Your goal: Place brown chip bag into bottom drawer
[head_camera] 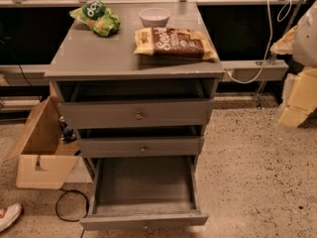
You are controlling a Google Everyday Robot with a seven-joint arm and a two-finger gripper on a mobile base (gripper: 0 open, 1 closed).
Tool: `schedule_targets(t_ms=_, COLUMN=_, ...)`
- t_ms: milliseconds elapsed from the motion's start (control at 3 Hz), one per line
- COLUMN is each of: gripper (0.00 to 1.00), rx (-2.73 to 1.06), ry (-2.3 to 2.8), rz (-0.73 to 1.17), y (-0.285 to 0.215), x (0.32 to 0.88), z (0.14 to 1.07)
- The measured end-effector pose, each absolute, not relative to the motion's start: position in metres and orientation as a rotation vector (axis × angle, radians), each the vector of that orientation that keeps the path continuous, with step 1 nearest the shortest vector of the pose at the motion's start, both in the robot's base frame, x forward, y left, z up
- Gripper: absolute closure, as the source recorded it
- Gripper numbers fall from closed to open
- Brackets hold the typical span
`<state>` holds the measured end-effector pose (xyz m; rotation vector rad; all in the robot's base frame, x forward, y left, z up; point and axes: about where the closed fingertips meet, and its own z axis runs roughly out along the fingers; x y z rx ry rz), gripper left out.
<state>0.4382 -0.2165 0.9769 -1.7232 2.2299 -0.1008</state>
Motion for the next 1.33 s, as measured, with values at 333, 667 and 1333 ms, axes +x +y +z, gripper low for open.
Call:
schedule_targets(t_ms=333, gripper=0.00, rx=-1.723, ry=2.230, rz=-0.101, y=-0.216, x=0.438, z=0.977)
schedule_targets(t_ms=667, gripper=0.00, rx=-1.677, ry=2.200, rz=-0.096, y=-0.209, x=0.469, z=0.969)
schedule_targets(t_ms=1333, gripper=0.00, rx=-1.460, ry=2.122, rz=-0.115, y=-0.190, x=0.606, z=0.947)
